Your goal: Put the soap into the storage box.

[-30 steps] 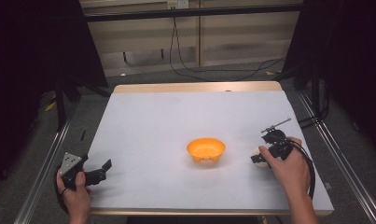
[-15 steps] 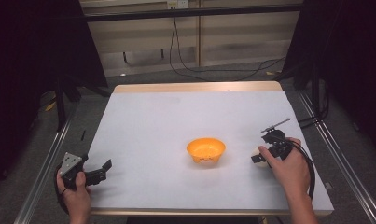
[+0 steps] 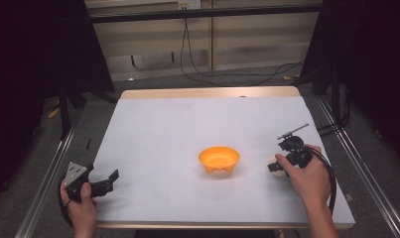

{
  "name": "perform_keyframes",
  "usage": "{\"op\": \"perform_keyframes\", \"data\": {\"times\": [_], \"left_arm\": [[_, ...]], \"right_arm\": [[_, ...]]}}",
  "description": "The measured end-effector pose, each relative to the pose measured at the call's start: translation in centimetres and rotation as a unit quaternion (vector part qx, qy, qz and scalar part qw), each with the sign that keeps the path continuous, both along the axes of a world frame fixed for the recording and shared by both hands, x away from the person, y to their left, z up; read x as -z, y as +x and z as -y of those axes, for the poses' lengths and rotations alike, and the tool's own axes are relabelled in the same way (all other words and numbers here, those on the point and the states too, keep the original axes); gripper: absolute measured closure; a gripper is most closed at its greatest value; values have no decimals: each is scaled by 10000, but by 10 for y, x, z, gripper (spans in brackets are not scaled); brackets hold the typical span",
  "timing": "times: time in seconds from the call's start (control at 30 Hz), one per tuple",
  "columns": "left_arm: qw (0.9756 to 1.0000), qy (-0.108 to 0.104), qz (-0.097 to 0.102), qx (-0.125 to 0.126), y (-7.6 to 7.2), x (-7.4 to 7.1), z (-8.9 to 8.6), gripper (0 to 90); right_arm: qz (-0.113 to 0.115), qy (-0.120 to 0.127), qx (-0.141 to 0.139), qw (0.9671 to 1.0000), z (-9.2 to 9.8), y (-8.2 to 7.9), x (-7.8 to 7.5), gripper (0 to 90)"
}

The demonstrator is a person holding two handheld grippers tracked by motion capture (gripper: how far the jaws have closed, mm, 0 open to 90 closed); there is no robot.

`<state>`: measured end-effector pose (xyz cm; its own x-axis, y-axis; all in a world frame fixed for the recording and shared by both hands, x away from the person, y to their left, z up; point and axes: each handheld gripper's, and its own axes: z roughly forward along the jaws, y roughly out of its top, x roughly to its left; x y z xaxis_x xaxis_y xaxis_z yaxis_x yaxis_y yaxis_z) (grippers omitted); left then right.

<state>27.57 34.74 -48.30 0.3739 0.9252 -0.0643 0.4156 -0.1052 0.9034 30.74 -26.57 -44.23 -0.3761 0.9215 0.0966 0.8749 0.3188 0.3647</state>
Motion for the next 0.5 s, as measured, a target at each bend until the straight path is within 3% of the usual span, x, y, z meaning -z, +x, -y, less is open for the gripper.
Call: {"op": "perform_keyframes", "data": {"times": [0.5], "left_arm": [[10000,15,2,-1,0,0,0,4]], "right_arm": [[176,95,-173,9997,-10,7,-31,239]]}}
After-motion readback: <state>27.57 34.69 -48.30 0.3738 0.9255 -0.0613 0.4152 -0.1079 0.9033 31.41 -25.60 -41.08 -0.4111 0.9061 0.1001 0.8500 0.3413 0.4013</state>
